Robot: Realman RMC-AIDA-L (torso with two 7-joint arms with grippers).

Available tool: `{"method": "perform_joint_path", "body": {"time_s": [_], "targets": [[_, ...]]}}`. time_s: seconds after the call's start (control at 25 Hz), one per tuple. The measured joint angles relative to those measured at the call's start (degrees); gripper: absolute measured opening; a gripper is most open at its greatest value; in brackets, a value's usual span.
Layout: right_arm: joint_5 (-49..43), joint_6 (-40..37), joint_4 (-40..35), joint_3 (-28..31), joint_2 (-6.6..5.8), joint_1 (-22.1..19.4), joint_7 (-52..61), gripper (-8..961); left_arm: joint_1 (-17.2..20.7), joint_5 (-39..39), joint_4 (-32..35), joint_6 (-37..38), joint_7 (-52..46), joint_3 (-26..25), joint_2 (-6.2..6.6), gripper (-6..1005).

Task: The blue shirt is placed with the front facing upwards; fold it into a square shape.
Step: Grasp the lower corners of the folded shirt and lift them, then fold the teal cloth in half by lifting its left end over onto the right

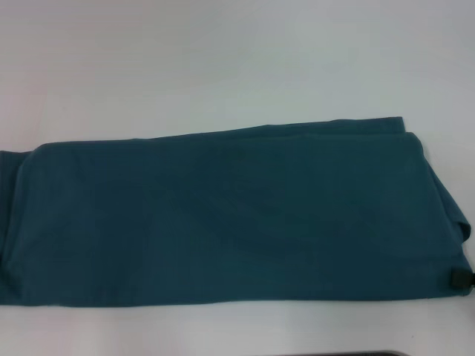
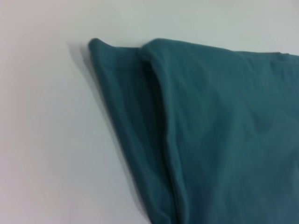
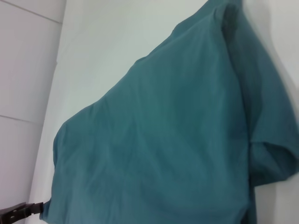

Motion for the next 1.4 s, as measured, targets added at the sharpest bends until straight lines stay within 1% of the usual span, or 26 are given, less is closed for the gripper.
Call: {"method": "perform_joint_path", "body": {"time_s": [0.2,0.36,0.48,0.64,0.8,0.92,0.96,1.0,1.04,1.08,1.16,1.28,1.4], "targets": [[0.18,-0.29,0.0,0.48,-1.03,0.41,1.58,74,-0.3,-0.08,-0.55,-0.32,-1.01,-0.01,0.19,22],[0.27,-1.38,-0.16,2.74,-1.63,1.15,2.1,223,-0.72,-0.12,-0.63,-0.5,-1.99,-1.17,0.88,27],[0.31,-2.33,-0.25,5.0,-2.25,1.96,2.23,339,-1.41,-0.5,-0.63,-0.58,-2.14,-3.45,1.36,130],[0.34,-3.06,-0.31,7.87,-2.84,3.54,2.24,509,-3.25,-1.32,-0.52,-0.61,-2.16,-5.23,1.37,278],[0.43,-3.04,-0.4,9.63,-3.31,5.3,2.2,612,-5.39,-3.65,-0.24,-0.9,-2.15,-5.3,0.91,437],[0.63,-2.67,-0.43,10.51,-3.35,6.55,2.11,689,-7.01,-6.09,-0.1,-0.9,-1.81,-5.26,0.25,674],[0.66,-2.57,-0.45,10.67,-3.35,7.0,2.16,715,-7.01,-6.09,-0.1,-0.9,-1.81,-5.26,0.25,674],[0.69,-2.41,-0.48,10.74,-3.35,7.48,2.28,719,-7.37,-6.83,-0.08,-0.91,-1.66,-5.13,0.07,674],[0.68,-2.27,-0.48,10.75,-3.35,7.8,2.35,723,-8.41,-8.17,0.05,-1.0,-1.25,-4.68,-0.55,675],[0.68,-2.04,-0.49,10.76,-3.37,8.09,2.53,727,-8.51,-8.27,0.07,-1.02,-1.19,-4.64,-0.64,675],[0.65,-1.28,-0.5,10.63,-3.41,8.4,2.94,735,-9.17,-8.83,0.27,-1.15,-0.57,-4.48,-1.34,675],[-0.01,-0.04,-0.71,10.01,-3.42,8.54,3.98,735,-9.7,-9.25,0.51,-1.76,0.05,-4.43,-2.06,675],[-1.87,0.52,-1.87,9.76,-3.43,8.55,5.61,735,-9.91,-9.35,0.78,-2.53,0.1,-4.15,-2.49,676]]}}
